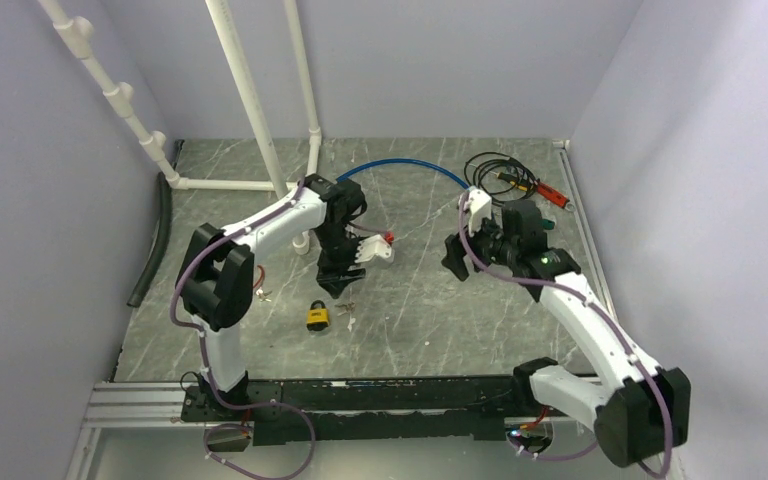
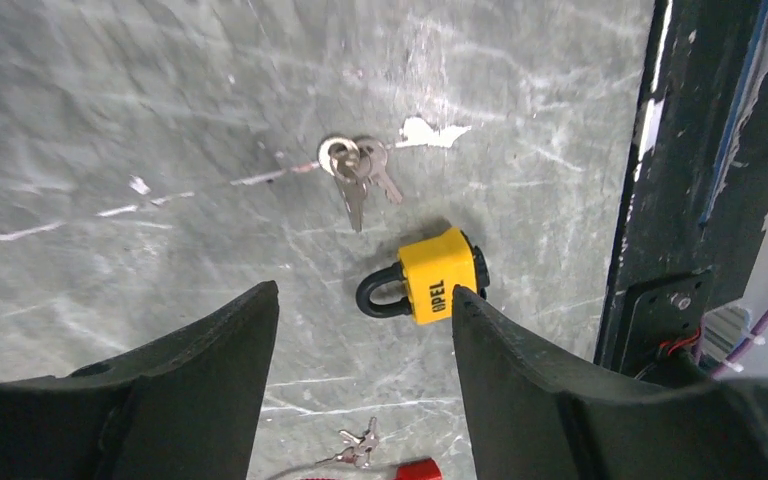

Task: Lock with the key
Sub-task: Place the lock at the center of the board.

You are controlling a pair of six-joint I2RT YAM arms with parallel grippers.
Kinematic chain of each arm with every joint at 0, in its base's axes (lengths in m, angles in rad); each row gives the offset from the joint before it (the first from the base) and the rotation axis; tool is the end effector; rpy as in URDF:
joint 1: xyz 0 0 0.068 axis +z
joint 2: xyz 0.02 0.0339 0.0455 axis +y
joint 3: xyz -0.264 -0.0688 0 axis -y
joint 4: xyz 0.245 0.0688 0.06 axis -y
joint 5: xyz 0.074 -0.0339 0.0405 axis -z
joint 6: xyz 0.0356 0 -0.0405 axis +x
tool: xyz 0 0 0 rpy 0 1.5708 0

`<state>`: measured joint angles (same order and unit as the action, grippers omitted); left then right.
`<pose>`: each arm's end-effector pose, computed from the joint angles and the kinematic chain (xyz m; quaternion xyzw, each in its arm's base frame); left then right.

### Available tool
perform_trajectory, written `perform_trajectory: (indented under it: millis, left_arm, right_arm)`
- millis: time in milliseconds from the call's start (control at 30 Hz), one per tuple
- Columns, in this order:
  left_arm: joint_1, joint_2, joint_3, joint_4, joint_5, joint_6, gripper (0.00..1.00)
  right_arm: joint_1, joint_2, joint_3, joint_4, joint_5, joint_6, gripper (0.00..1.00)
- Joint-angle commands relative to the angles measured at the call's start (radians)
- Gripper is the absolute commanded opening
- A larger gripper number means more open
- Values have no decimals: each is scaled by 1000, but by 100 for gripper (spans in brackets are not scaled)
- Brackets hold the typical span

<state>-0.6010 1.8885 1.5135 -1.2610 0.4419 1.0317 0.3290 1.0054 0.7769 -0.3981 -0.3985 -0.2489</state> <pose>0.2764 -0.2079 0.2244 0.7057 0.6731 -0.2208 0.0157 0.2012 0.0833 0.2767 -0.3350 0.8112 0.1940 0.4383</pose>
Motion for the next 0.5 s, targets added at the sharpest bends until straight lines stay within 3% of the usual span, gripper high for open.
perform_trajectory:
  millis: [0,167,467]
  left_arm:
    - [-23,-82,74,-15,72,-95,69]
    - [-23,-138,61,100,85,-193,69]
    - [-20,-186,38,311,58,-365,69]
  right_arm:
    - [-107,103,108,-35,22,21,82]
    - [-200,254,217,-62,124,41,82]
    - [-273,486,350,-81,261,137,69]
